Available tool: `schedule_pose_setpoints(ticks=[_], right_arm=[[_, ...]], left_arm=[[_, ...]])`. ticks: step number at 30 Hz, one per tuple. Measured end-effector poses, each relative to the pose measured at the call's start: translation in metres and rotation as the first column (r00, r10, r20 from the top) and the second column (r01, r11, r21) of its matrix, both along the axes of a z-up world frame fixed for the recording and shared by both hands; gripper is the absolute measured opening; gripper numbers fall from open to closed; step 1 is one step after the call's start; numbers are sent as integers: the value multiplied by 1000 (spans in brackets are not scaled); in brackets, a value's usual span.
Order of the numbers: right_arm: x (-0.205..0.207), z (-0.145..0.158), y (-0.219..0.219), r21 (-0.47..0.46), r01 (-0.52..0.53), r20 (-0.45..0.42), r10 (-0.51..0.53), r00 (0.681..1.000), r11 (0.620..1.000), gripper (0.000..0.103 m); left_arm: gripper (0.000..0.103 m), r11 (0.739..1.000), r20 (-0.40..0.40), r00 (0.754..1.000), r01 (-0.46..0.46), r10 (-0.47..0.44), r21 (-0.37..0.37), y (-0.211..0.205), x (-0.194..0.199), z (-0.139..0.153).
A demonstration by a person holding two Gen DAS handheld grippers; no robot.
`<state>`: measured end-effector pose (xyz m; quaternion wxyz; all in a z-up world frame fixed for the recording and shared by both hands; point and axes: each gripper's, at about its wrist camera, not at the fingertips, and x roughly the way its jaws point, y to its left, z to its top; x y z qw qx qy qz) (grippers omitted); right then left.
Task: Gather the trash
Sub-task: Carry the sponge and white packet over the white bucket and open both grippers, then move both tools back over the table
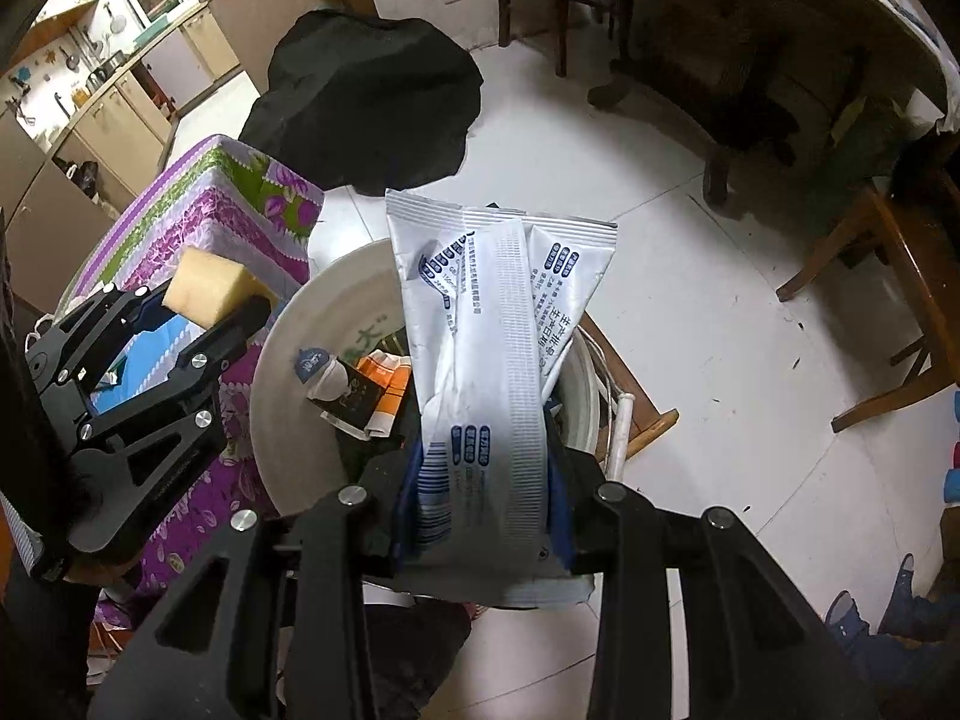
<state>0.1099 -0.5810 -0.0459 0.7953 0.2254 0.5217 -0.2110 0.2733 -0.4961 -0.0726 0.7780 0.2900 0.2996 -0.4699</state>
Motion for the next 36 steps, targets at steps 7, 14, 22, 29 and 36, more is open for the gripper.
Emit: schedule_pose_setpoints(ticks=[7,14,22,29,36], right_arm=[[5,-4,-1,15,-10,-30,10,999,1000,34],[10,-8,-1,18,-32,-23,32,999,999,38],[8,-11,-8,31,-6,-7,6,1000,999,52],[9,-13,-7,31,-7,-26,8,1000,999,52],[14,-18,-3,40,-13,-43,15,999,999,51]], left_arm=[[42,999,-27,999,24,-24,28,-4,4,-8],[42,997,-114,992,60,-53,55,-8,13,-21],[74,998,-73,997,22,-18,56,-5,23,-28],[74,998,-72,997,17,-13,55,-5,22,-28],[74,998,-64,998,20,-17,56,-3,18,-26]])
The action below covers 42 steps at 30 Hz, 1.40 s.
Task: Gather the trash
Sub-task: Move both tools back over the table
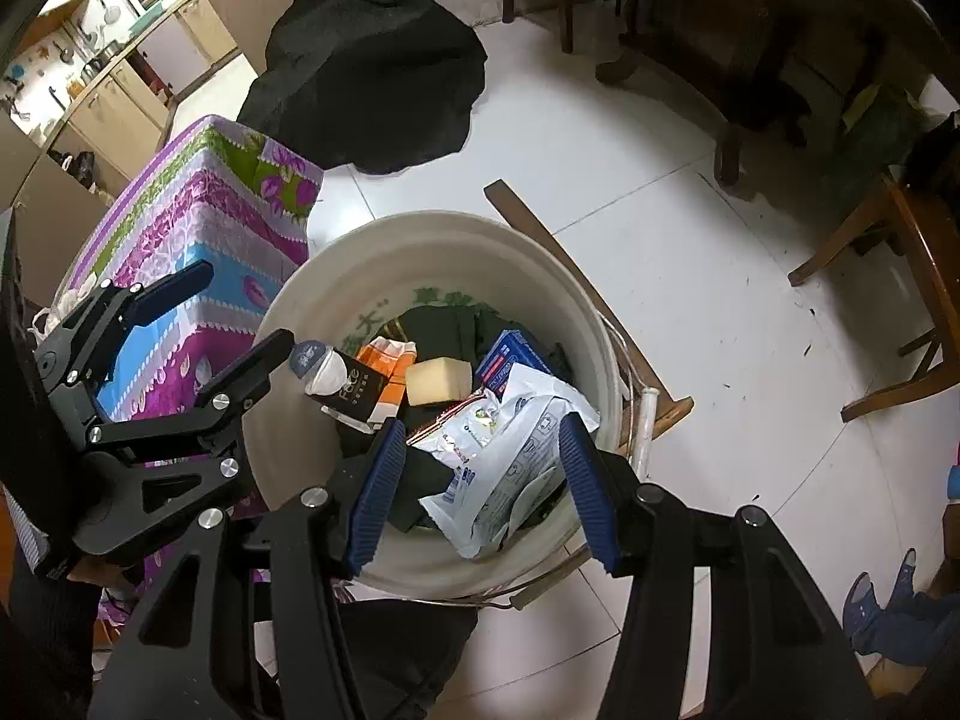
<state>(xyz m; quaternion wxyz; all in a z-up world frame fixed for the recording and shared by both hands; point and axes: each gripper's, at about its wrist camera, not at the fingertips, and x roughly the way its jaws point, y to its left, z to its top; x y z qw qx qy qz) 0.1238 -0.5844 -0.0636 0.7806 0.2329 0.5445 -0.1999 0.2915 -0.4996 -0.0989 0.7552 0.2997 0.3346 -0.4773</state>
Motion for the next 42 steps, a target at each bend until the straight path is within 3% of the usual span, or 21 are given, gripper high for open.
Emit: schedule_pose_setpoints(ticks=[18,22,26,31,35,42], right_arm=[[8,-5,9,-45,-25,-78,21,997,999,51],[8,-1,17,-80,-21,-36,19,999,997,51],[8,13,39,-183,14,91,3,996,983,52],[12,19,76,-230,36,259,26,966,972,55],[22,15,114,-259,8,361,89,928,966,55],[57,3,165,-217,-99,398,181,900,971,56]], left_arm=[[74,999,1,999,-37,37,2,9,-2,-3],[74,994,32,994,-105,106,-44,24,-1,2],[74,976,53,979,-188,195,-106,53,3,9],[76,932,109,936,-312,335,-187,109,10,16],[76,872,113,880,-425,461,-244,175,18,21],[78,761,83,794,-540,602,-359,311,24,35]])
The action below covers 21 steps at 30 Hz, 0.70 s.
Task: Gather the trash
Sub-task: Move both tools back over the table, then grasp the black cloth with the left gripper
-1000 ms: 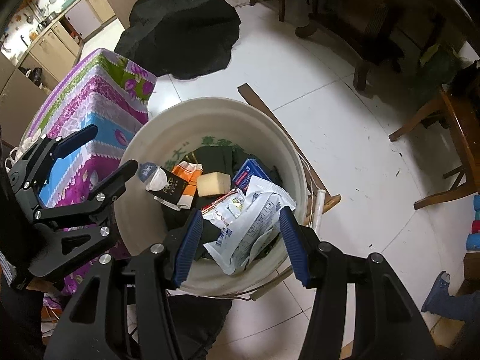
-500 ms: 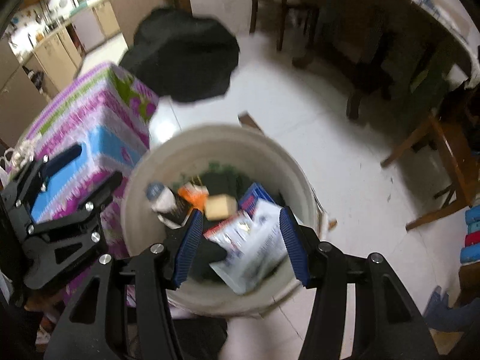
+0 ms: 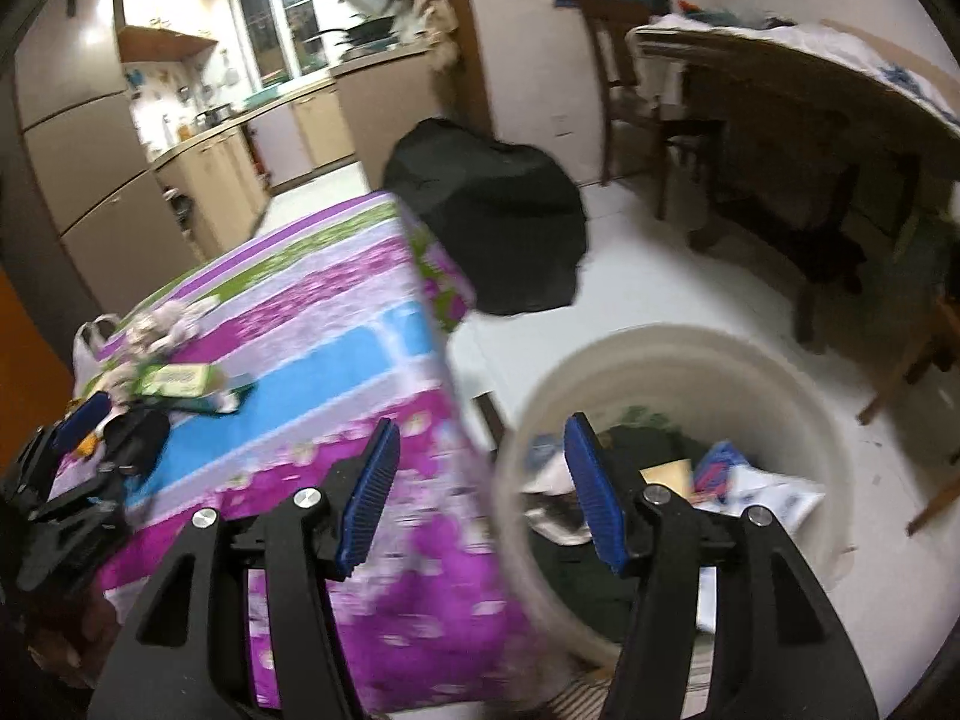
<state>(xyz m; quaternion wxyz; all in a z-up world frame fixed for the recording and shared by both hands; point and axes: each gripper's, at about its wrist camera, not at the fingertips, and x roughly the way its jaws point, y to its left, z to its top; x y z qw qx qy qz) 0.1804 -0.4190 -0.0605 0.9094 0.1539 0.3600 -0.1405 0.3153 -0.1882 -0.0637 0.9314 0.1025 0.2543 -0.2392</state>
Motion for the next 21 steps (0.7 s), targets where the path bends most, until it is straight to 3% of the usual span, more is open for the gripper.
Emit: schedule_pose_setpoints(ticks=[3,6,10,17,19,20,21], right_arm=[[16,1,23,-12,-85,1,85,996,996,66],[37,5,47,-17,-214,-3,214,977,977,79],[71,7,75,-69,-348,-43,346,937,935,82],[102,4,89,-53,-408,-77,404,912,911,82],[105,3,92,-62,-431,-86,425,901,900,82],[108,3,95,-68,-446,-91,440,894,892,81],[110,3,97,-77,-458,-96,451,887,885,79]], left_arm=[[79,996,17,999,-41,42,-75,60,1,7],[85,993,5,1000,-12,13,-120,94,10,6],[85,991,-54,999,-7,0,-131,101,28,-7],[84,992,-186,979,57,-78,-115,78,58,-30],[66,989,-238,967,57,-89,-140,78,68,-36],[43,986,-279,954,65,-107,-155,79,73,-40],[34,985,-302,947,66,-113,-162,79,76,-43]])
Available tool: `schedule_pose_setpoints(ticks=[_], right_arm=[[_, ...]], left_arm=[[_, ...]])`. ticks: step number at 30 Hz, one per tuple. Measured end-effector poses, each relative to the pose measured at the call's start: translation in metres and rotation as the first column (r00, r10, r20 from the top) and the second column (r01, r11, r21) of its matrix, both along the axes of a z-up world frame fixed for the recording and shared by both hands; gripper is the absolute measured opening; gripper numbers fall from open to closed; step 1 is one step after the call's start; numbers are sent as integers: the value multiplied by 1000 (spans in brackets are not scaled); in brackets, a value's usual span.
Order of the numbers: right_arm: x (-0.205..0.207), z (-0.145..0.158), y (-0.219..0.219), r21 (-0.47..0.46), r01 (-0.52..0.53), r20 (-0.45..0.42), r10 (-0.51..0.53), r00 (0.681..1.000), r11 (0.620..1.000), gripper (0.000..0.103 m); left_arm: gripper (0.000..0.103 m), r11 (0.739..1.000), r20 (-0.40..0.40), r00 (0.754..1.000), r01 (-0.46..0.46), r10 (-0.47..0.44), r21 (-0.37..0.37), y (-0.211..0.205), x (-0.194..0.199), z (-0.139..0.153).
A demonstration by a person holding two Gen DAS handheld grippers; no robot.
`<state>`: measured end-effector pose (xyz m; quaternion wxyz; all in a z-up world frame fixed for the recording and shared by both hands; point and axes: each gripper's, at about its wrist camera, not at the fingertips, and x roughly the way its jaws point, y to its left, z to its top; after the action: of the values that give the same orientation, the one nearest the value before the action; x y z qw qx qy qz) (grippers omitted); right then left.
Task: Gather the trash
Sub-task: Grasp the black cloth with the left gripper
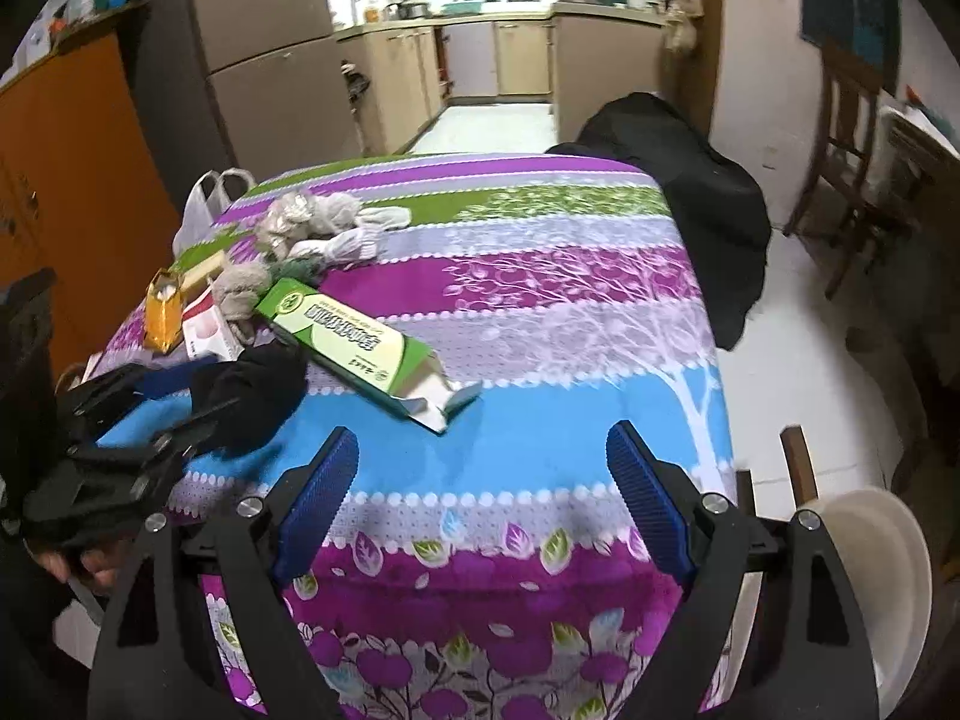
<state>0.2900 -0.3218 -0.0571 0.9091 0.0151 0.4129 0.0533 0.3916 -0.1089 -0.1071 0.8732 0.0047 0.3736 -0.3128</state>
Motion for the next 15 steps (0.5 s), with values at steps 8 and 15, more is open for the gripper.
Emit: schedule_pose_setpoints(ticks=[8,15], right_arm=[[13,2,20,-12,-121,-22,120,993,993,77],[48,-11,47,-58,-271,-104,264,959,961,77]], left_arm=[[31,985,86,991,110,-99,-136,47,-46,12],[31,909,-36,986,135,-162,-395,107,-57,20]])
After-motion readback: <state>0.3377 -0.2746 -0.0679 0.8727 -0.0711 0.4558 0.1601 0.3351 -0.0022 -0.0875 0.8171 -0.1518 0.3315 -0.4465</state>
